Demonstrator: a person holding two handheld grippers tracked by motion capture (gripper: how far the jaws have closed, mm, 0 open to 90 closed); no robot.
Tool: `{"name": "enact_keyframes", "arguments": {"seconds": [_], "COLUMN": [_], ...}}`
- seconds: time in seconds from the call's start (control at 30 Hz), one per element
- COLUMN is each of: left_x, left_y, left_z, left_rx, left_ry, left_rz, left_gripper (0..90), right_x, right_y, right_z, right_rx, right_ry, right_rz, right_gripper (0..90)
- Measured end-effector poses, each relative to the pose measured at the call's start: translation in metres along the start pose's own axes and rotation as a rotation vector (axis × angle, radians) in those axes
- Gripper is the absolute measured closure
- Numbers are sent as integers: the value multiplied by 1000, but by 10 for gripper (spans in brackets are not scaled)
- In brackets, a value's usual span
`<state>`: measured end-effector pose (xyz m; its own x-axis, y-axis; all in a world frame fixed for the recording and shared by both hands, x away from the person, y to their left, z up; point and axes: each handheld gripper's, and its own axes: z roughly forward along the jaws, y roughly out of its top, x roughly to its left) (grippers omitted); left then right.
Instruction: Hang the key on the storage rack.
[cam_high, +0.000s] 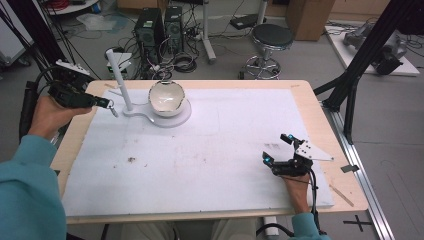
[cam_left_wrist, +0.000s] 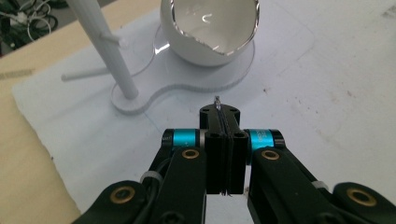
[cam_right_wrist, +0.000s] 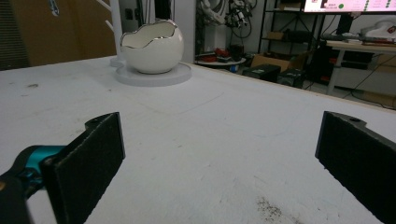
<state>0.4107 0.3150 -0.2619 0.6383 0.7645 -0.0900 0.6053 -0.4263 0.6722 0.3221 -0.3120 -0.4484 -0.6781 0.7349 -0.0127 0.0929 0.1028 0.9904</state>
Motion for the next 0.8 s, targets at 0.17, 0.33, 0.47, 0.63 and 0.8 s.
{"name": "enact_keyframes", "arguments": {"seconds": [0.17, 0.33, 0.47, 0.63, 0.8], "left_x": [8, 18, 27, 35, 38], "left_y": [15, 25, 32, 41, 46], "left_z": [-1, 3, 5, 4, 8], "left_rx": [-12, -10, -10, -5, -15], "left_ry": [7, -13, -29, -39, -68], "left_rz": [41, 61, 81, 117, 145], "left_gripper": [889, 890, 890, 889, 890], "right_x": [0, 0, 0, 0, 0], "right_y": [0, 0, 0, 0, 0], "right_z": [0, 0, 0, 0, 0], "right_rx": [1, 1, 1, 0, 1], "right_ry": [0, -1, -2, -2, -3], "right_rz": [2, 2, -2, 1, 0], "right_gripper": [6, 6, 6, 6, 6]}}
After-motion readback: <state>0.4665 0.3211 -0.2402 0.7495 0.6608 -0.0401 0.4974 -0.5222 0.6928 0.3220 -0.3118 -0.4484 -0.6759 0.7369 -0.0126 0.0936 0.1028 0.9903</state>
